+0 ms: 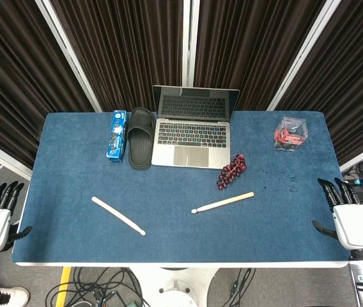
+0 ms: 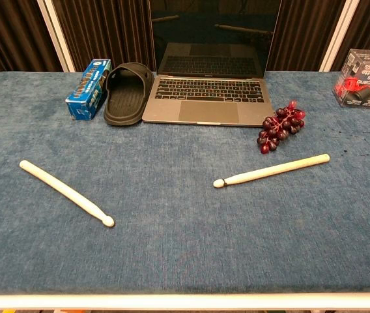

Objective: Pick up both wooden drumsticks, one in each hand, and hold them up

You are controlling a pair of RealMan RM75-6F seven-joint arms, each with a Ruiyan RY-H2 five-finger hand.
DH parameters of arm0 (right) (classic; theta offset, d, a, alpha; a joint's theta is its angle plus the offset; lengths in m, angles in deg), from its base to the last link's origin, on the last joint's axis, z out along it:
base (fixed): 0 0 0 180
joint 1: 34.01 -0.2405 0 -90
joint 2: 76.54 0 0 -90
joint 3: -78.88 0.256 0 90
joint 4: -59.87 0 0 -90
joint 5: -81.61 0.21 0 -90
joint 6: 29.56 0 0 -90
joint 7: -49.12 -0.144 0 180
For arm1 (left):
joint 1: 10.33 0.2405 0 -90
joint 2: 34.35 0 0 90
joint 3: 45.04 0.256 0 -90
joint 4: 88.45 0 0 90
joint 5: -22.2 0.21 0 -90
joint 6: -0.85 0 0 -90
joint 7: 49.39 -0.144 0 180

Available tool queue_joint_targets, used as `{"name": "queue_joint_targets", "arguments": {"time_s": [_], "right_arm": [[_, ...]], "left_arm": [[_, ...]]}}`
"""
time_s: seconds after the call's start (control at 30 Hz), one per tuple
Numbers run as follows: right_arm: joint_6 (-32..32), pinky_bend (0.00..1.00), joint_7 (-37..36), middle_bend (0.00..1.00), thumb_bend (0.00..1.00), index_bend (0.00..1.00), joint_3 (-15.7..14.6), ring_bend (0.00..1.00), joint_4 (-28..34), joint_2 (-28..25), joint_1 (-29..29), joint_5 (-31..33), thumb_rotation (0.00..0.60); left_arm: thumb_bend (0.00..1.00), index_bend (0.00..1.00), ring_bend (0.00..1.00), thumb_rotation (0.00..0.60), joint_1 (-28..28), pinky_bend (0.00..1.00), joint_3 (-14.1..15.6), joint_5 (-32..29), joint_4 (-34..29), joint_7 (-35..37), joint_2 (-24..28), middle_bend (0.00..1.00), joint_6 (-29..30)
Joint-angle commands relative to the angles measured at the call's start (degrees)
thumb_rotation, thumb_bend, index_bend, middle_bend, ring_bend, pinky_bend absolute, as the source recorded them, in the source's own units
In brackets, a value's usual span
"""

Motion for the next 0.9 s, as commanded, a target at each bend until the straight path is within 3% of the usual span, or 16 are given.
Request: {"name": "queue_joint_targets", "arguments": {"time_s": [0.03,0.3,0.47,0.73,0.9], "right_arm": [[-0.1,0.10,-0.1,0.14,0.05,0.00,-0.1,0.00,0.0,0.0,-0.1,-0.2,0.600],[-1.9,0.13,-4.2,0.16,0.07,0.00,-0.7,0.01,-0.2,-0.3,-1.9,-2.6,0.600],[-9.8,0.17,-7.4,0.25,0.16,0.14,-0.2,0.05,-2.5,0.7,-8.6,-5.4,0.600],[-23.8,0.21,-5.1,0.35,0.20,0.29,0.6,0.11,-10.0,8.5,-20.7,-8.0,0.600],[-26.6,0.23,-0.3,0.39,0.10,0.33,0.2,0.14,-15.0,14.9,-24.5,-9.1,0.600]], "left_arm": [[0.08,0.04,0.00,0.600,0.0,0.02,0.1,-0.3,0.0,-0.1,-0.1,0.04,-0.3],[0.08,0.04,0.00,0.600,0.4,0.02,0.1,0.0,0.3,0.0,-0.3,0.04,0.6],[0.08,0.04,0.00,0.600,0.3,0.02,-0.1,0.3,0.1,0.0,-0.1,0.04,1.0],[0.08,0.05,0.00,0.600,0.9,0.02,0.0,0.0,-0.9,0.0,0.9,0.04,1.5],[0.08,0.05,0.00,0.600,1.3,0.02,0.2,-0.5,-0.8,0.3,1.1,0.04,1.4]]}}
